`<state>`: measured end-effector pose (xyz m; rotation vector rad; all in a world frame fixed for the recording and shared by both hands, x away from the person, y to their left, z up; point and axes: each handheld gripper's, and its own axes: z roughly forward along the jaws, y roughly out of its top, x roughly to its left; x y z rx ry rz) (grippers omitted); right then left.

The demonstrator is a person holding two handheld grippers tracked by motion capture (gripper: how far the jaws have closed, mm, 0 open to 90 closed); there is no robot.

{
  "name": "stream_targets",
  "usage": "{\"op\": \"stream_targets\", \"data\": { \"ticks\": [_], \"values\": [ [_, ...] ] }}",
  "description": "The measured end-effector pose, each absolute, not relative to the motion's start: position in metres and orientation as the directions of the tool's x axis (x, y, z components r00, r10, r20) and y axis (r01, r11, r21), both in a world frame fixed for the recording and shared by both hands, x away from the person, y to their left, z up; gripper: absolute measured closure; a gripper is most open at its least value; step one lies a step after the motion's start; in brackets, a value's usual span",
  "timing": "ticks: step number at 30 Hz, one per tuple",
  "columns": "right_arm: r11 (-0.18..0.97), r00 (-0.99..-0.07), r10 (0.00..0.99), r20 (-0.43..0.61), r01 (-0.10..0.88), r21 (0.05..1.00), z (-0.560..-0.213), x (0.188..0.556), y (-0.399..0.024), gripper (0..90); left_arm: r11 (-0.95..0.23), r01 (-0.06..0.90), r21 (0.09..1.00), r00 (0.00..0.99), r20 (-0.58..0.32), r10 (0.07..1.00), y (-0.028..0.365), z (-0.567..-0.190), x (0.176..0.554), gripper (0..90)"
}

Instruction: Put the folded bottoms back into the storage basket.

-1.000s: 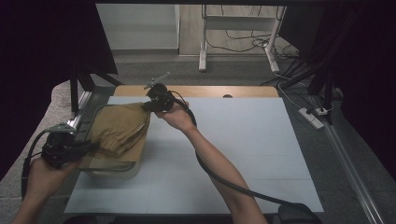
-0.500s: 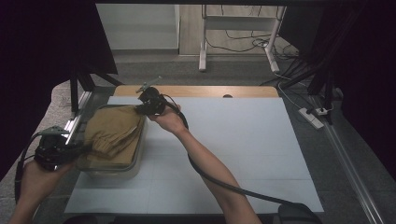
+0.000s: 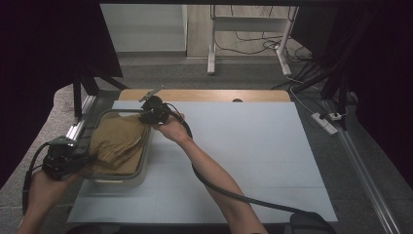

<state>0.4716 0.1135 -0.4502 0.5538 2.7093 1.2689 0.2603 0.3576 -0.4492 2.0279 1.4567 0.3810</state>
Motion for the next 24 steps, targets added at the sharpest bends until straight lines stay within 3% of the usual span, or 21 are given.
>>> {"op": "stream_targets", "data": {
  "ticks": [12,16,24],
  "values": [
    [0.633,-0.931,0.364,0.010,0.255,0.731,-0.463,0.470,0.121,80.6,-0.208,0.772,0.601,0.348,-0.126,0.929,0.355,-0.464,0.264,77.0],
    [0.648,-0.932,0.361,-0.009,0.244,0.722,-0.467,0.470,0.122,65.2,-0.195,0.759,0.621,0.339,-0.122,0.933,0.355,-0.462,0.263,70.8],
    [0.619,-0.922,0.387,-0.013,0.249,0.745,-0.460,0.470,0.118,52.8,-0.161,0.733,0.661,0.346,-0.159,0.925,0.357,-0.455,0.259,55.4]
  ]
}}
